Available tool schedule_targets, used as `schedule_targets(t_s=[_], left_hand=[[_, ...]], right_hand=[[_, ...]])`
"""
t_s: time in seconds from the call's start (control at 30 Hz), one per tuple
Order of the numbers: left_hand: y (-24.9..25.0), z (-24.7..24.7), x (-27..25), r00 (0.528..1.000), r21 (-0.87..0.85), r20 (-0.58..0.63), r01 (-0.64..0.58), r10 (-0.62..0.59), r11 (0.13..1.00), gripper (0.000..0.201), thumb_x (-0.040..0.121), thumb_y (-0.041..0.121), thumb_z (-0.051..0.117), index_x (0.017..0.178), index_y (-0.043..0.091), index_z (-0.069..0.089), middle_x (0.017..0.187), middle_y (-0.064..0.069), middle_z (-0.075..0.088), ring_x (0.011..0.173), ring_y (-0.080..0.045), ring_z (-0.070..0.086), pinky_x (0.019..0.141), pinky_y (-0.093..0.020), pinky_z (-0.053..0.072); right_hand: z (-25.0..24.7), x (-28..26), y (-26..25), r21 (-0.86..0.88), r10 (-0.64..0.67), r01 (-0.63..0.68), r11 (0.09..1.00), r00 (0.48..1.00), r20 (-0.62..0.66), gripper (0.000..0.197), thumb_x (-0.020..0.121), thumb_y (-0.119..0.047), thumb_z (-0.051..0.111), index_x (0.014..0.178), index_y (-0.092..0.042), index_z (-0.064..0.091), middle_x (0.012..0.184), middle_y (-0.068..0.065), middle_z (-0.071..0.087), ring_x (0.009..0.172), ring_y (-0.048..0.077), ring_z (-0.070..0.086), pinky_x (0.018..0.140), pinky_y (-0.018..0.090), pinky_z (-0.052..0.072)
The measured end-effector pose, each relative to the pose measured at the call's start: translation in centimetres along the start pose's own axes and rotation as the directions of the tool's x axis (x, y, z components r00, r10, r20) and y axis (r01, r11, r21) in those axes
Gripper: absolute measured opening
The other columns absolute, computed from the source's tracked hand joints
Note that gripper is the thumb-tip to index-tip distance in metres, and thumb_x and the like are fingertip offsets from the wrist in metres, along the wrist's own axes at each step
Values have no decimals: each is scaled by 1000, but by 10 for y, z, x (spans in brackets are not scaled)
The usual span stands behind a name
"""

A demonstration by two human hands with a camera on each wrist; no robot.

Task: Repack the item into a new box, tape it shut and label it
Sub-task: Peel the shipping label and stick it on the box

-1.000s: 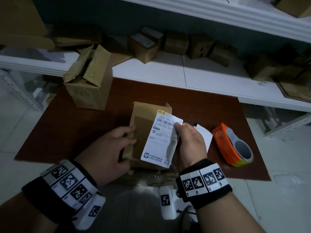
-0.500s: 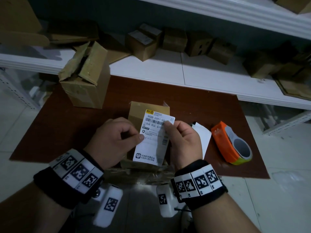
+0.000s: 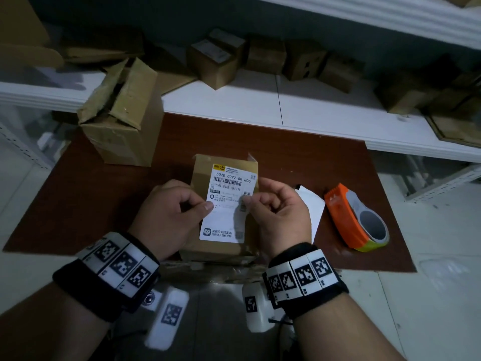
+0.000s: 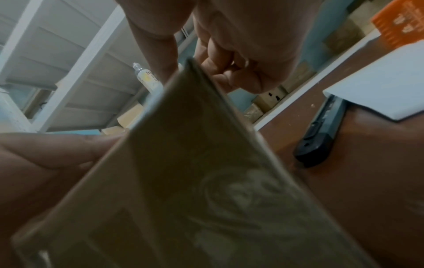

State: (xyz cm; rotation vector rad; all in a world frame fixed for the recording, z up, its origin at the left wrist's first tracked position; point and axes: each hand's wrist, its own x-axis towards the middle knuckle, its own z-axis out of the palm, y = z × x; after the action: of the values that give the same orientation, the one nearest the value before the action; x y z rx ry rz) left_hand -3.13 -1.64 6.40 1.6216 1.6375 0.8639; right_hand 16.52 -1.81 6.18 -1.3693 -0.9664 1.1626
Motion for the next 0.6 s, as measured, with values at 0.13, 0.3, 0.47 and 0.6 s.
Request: schedule_targets(t_s=[0.13, 0.3, 0.47, 0.6], left_hand=[[2, 4, -3, 999, -4, -34, 2, -2, 1000, 19, 81, 23, 79, 65, 17, 70, 90, 9, 60, 84, -1, 57, 73, -16, 42], [3, 7, -4, 996, -7, -80, 41, -41, 999, 19, 78, 24, 82, 64, 18, 70, 89, 9, 60, 79, -1, 58, 70, -18, 45], [3, 11, -6, 990, 18, -141, 19, -17, 1000, 22, 75, 27, 84, 61, 23, 67, 86, 11, 58, 76, -5, 59, 68, -25, 47], [3, 11, -8, 981, 58, -193, 14, -3, 998, 28, 71, 30, 86, 63, 23, 60, 83, 9, 56, 73, -6, 56, 65, -28, 48]], right_hand=[[0, 0, 1, -26, 21, -22, 999, 1000, -22, 39, 81, -4, 82, 113, -16, 65, 80, 5, 76, 80, 19, 75, 73, 36, 62], [2, 1, 0, -35, 26, -27, 999, 999, -19, 35, 82, -5, 81, 111, -17, 64, 78, 3, 75, 72, 9, 73, 63, 20, 57], [3, 3, 2, -38, 35, -36, 999, 998, -49, 22, 81, -3, 81, 98, -11, 69, 79, 1, 77, 72, 11, 75, 60, 20, 57], [6, 4, 6, -17, 50, -52, 999, 996, -78, 20, 80, -1, 82, 90, -12, 69, 75, 2, 76, 73, 16, 75, 66, 29, 60]])
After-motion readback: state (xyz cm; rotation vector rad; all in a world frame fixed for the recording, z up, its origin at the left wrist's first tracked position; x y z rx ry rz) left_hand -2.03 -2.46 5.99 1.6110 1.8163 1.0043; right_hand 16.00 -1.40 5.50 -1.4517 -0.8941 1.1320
